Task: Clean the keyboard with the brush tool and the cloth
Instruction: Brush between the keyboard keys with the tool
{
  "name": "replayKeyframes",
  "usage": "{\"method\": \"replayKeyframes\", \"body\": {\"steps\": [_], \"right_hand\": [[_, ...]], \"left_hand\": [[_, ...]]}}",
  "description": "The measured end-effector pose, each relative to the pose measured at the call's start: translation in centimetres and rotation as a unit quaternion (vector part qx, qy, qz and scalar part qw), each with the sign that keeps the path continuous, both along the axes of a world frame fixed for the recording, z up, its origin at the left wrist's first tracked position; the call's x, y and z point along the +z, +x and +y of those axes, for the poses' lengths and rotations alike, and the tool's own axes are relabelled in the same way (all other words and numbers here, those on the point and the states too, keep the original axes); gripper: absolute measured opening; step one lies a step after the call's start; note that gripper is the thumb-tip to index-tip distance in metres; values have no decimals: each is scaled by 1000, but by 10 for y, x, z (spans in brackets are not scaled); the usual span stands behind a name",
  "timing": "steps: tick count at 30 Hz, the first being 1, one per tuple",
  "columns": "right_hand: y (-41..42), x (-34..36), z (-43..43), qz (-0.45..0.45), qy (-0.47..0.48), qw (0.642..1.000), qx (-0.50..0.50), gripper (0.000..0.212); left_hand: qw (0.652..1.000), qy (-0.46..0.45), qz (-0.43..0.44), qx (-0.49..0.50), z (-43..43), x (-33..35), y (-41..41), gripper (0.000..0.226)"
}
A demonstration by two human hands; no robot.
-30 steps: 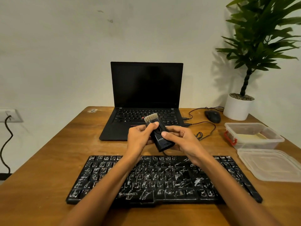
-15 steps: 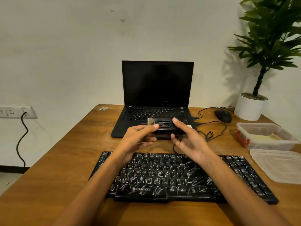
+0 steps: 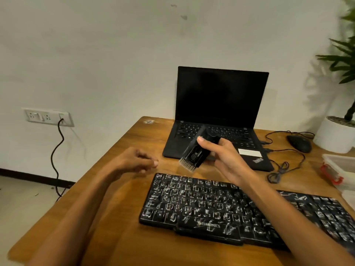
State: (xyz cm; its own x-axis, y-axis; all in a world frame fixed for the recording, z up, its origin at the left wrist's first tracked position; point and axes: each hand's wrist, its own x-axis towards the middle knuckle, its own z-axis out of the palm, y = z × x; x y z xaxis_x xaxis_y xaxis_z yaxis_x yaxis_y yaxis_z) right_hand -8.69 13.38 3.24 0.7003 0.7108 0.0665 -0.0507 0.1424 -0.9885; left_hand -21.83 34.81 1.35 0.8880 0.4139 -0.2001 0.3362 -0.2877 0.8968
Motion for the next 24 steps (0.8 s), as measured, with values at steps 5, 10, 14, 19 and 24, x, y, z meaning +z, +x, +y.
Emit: {"method": "replayKeyframes", "body": {"steps": [5,10,14,19,24], "right_hand": [[-17,-2,38,-136,-59,988,41,44],[-22,0,49,-284,-153,940,107,31],[-12,16,53,-354,-181,913,96,27],[-22,9,64,-365,-192,900,141,16],[-27,7,68,-378,-158,906,110,21]], "left_hand": [[990,-121,65,-29,8,-12,-1,14],[986,-152,72,-10,10,-16,4,9],[983,-162,81,4,11,-17,6,13],[984,-161,77,14,9,-16,7,9],[985,-156,76,19,9,-17,7,12]]}}
